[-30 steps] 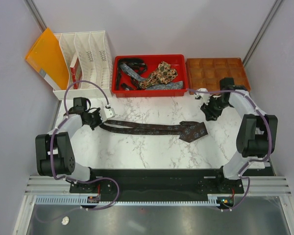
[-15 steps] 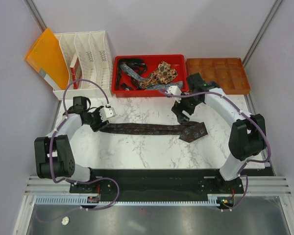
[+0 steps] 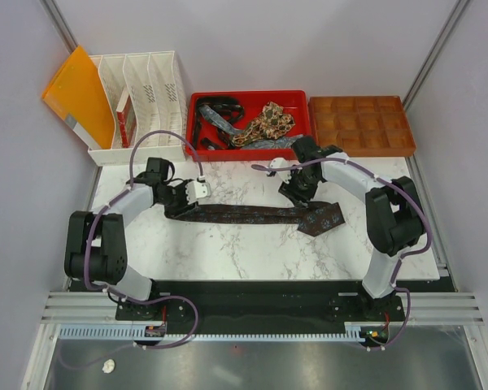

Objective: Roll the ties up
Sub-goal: Flatten out the tie at the center of the board.

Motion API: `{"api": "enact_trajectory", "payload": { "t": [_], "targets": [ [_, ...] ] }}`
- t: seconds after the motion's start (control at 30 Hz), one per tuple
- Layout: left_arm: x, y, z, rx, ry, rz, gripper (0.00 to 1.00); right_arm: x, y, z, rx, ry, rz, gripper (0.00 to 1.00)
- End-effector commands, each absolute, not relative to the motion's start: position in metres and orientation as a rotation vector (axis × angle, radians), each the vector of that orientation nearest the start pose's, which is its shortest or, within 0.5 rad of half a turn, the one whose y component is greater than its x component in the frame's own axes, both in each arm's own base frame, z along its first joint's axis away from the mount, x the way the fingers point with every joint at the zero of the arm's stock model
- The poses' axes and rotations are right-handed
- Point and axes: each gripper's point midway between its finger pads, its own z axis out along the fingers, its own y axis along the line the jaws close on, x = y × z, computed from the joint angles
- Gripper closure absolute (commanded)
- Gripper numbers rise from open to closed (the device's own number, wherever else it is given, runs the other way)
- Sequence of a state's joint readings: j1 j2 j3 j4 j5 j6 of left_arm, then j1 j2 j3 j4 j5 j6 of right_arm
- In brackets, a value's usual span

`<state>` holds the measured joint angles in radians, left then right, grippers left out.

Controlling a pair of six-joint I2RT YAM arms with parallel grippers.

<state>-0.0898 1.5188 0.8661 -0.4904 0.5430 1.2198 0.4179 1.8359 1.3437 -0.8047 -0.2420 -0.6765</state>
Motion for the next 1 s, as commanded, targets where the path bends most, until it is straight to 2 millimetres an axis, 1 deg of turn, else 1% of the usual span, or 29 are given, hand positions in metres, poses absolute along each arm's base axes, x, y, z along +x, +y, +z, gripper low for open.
{"api": "enact_trajectory", "payload": {
  "t": [0.0, 0.03, 0.07, 0.13, 0.2, 0.23, 0.27, 0.33, 0.4, 0.47, 0.5, 0.53, 0.57, 0.6, 0.67, 0.7, 0.73, 0.77, 0.8, 0.83, 0.87, 0.9, 0.93, 0.97],
  "targets": [
    [0.329, -0.075, 0.031, 1.663, 1.932, -0.237, 0.48, 0.319, 0.143, 0.04, -1.651, 2.407, 0.182, 0.46],
    [0.328, -0.072, 0.028, 1.669, 1.947, -0.225, 0.5, 0.318, 0.135, 0.037, -1.672, 2.416, 0.138, 0.48],
    [0.327, -0.069, 0.024, 1.672, 1.961, -0.226, 0.5, 0.311, 0.128, 0.032, -1.707, 2.426, 0.121, 0.5],
    [0.327, -0.066, 0.022, 1.663, 1.982, -0.221, 0.54, 0.308, 0.117, 0.03, -1.768, 2.416, 0.053, 0.54],
    [0.326, -0.062, 0.018, 1.662, 2.003, -0.214, 0.57, 0.302, 0.106, 0.034, -1.794, 2.425, 0.026, 0.57],
    [0.326, -0.061, 0.018, 1.659, 2.006, -0.211, 0.58, 0.301, 0.103, 0.035, -1.835, 2.403, 0.016, 0.59],
    [0.325, -0.06, 0.017, 1.664, 2.01, -0.208, 0.59, 0.298, 0.095, 0.039, -1.852, 2.405, -0.019, 0.61],
    [0.325, -0.057, 0.013, 1.666, 2.027, -0.199, 0.62, 0.298, 0.085, 0.042, -1.889, 2.387, -0.034, 0.63],
    [0.325, -0.054, 0.009, 1.671, 2.048, -0.19, 0.66, 0.302, 0.064, 0.049, -1.878, 2.417, -0.086, 0.64],
    [0.325, -0.051, 0.007, 1.669, 2.06, -0.184, 0.68, 0.305, 0.048, 0.055, -1.893, 2.423, -0.111, 0.64],
    [0.326, -0.049, 0.007, 1.662, 2.069, -0.178, 0.69, 0.308, 0.033, 0.056, -1.869, 2.454, -0.125, 0.64],
    [0.327, -0.048, 0.006, 1.661, 2.072, -0.177, 0.7, 0.309, 0.024, 0.057, -1.872, 2.459, -0.137, 0.64],
    [0.326, -0.047, 0.005, 1.662, 2.076, -0.175, 0.7, 0.31, 0.016, 0.058, -1.903, 2.445, -0.146, 0.64],
    [0.327, -0.045, 0.006, 1.664, 2.076, -0.168, 0.71, 0.312, -0.001, 0.058, -1.881, 2.476, -0.17, 0.64],
    [0.327, -0.044, 0.006, 1.662, 2.077, -0.166, 0.72, 0.313, -0.018, 0.057, -1.92, 2.473, -0.187, 0.64],
    [0.327, -0.044, 0.007, 1.662, 2.072, -0.166, 0.72, 0.312, -0.033, 0.057, -1.901, 2.503, -0.2, 0.65],
    [0.328, -0.044, 0.01, 1.657, 2.064, -0.161, 0.72, 0.312, -0.04, 0.054, -1.908, 2.516, -0.203, 0.65],
    [0.327, -0.045, 0.012, 1.654, 2.06, -0.163, 0.72, 0.313, -0.052, 0.054, -1.898, 2.531, -0.208, 0.66],
    [0.327, -0.047, 0.015, 1.648, 2.048, -0.177, 0.72, 0.315, -0.056, 0.054, -1.882, 2.543, -0.209, 0.66],
    [0.327, -0.049, 0.022, 1.643, 2.032, -0.176, 0.72, 0.321, -0.058, 0.057, -1.854, 2.541, -0.203, 0.66],
    [0.325, -0.051, 0.025, 1.635, 2.029, -0.191, 0.71, 0.319, -0.067, 0.061, -1.803, 2.575, -0.171, 0.65],
    [0.323, -0.055, 0.029, 1.628, 2.015, -0.212, 0.71, 0.322, -0.065, 0.065, -1.764, 2.585, -0.141, 0.62],
    [0.324, -0.057, 0.039, 1.617, 1.99, -0.206, 0.69, 0.333, -0.06, 0.075, -1.717, 2.555, -0.105, 0.59],
    [0.319, -0.059, 0.043, 1.614, 1.989, -0.228, 0.67, 0.328, -0.057, 0.08, -1.691, 2.565, -0.028, 0.57]
  ]
}}
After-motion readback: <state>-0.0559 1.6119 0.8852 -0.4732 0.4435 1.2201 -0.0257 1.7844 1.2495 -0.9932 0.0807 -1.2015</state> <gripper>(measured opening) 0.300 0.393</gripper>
